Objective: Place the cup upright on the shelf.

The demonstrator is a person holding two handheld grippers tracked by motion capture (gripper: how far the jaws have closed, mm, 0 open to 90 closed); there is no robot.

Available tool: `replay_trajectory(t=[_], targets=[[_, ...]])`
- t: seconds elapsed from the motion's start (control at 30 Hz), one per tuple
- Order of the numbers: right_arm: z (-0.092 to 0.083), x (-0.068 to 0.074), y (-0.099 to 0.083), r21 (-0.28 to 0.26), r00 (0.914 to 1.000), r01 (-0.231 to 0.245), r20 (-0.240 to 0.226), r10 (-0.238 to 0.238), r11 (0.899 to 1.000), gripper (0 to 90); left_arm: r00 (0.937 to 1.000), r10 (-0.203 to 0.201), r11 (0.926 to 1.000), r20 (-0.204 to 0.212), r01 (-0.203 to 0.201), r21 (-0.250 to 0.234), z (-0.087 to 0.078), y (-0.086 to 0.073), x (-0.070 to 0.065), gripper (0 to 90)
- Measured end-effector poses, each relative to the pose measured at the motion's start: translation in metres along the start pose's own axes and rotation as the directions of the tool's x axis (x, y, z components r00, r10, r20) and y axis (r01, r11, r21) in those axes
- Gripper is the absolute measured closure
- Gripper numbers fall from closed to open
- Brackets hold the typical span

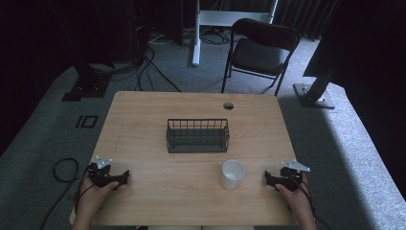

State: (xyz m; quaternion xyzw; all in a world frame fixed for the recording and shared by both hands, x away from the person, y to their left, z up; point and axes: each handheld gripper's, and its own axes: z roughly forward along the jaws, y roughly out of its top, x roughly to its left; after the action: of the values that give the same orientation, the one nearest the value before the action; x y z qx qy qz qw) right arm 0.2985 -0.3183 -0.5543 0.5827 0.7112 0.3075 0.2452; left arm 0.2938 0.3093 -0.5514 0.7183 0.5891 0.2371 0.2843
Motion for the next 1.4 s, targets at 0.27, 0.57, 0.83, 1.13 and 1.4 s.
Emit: replay_trajectory(t=[0.27, 0.57, 0.83, 1.13, 1.4], targets=[[0.0000, 0.0000, 0.0000, 0.000, 1.0000, 0.000, 0.000, 0.000, 1.000, 10.7, 1.0000, 0.000, 1.0000, 0.000, 0.000, 0.000, 0.0001, 0.0000, 0.0000, 1.1], [0.0000, 0.0000, 0.0000, 0.000, 1.0000, 0.001, 0.000, -0.001, 1.000, 10.7, 1.0000, 0.000, 1.0000, 0.000, 0.000, 0.001, 0.0000, 0.0000, 0.0001, 1.1], [0.0000, 0.0000, 0.0000, 0.000, 1.0000, 0.000, 0.000, 0.000, 1.000, 10.7, 1.0000, 0.001, 1.0000, 0.000, -0.001, 0.000, -0.0001, 0.0001, -0.0001, 1.2], [0.0004, -0.0001, 0.0005, 0.001, 1.0000, 0.002, -0.003, -0.002, 1.000, 10.6, 0.9993, 0.036, 0.9993, 0.007, -0.036, -0.007, -0.0036, -0.0032, 0.0007, 1.2], [0.0004, -0.0001, 0.0005, 0.001, 1.0000, 0.002, -0.003, -0.002, 1.000, 10.7, 0.9980, 0.062, 0.9979, 0.009, -0.062, -0.017, -0.0084, 0.0018, -0.0040, 1.2]])
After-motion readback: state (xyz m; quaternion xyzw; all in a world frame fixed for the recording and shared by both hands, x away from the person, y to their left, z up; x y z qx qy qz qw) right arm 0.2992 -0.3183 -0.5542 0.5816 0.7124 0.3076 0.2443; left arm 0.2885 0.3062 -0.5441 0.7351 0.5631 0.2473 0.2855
